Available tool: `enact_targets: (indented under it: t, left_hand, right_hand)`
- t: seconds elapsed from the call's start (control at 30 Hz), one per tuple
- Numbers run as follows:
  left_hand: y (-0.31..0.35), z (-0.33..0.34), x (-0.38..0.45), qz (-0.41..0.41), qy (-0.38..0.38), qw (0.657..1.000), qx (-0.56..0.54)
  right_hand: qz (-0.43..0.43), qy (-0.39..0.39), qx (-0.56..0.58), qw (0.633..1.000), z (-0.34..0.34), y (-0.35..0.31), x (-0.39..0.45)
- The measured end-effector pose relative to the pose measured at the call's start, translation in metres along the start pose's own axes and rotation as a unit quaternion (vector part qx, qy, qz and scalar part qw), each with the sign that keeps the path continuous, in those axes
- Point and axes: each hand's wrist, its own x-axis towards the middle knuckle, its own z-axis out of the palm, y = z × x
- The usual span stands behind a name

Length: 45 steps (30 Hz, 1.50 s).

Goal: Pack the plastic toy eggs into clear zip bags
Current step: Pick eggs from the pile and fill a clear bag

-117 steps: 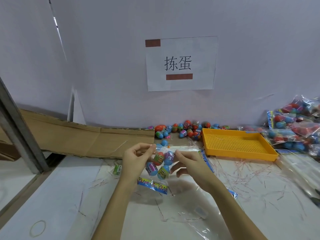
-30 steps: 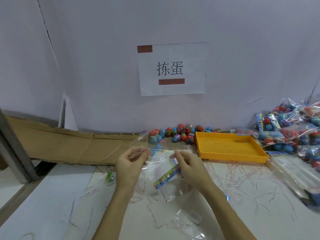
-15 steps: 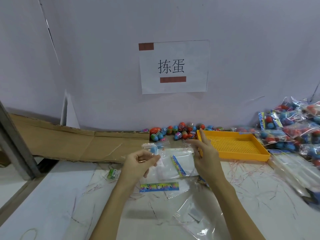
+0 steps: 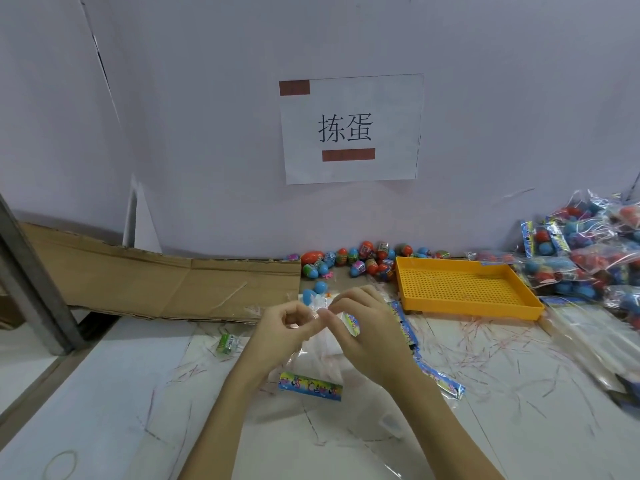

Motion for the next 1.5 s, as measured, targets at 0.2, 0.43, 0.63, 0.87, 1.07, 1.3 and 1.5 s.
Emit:
enact_targets:
  t: [0.2, 0.43, 0.63, 0.87, 1.07, 1.3, 1.5]
  left_hand:
    - [0.004, -0.002, -0.004, -0.022, -0.073, 0.997, -0.027]
    - [0.004, -0.008, -0.006, -0.041, -0.118, 0.982, -0.145]
    - [0.001, -0.009, -0.002, -0.051, -0.02, 0.992, -0.113]
    - [-0.001, -0.011, -0.002, -0.036, -0.038, 0.997, -0.061]
    - [-0.003, -0.013, 0.0, -0.018, -0.012, 0.998, -0.056]
    - [0.0, -0.015, -0.005, -0.009, -0.047, 0.996, -0.076]
    - [-0.002, -0.014, -0.003, -0.003, -0.038, 0.997, -0.071]
  right_hand:
    - [0.055, 0.007, 0.029, 0.998, -0.003, 0.006, 0.003]
    - [0.124, 0.16, 0.006, 0.979, -0.017, 0.015, 0.006]
    - [0.268, -0.084, 0.244, 0.928, -0.027, 0.011, 0.012]
    - [0.342, -0.096, 0.344, 0.869, -0.036, 0.011, 0.012]
    - [0.357, -0.13, 0.433, 0.817, -0.04, 0.01, 0.011]
    - [0.377, -0.157, 0.448, 0.796, -0.039, 0.014, 0.01]
    - [0.362, -0.115, 0.423, 0.823, -0.036, 0.013, 0.013]
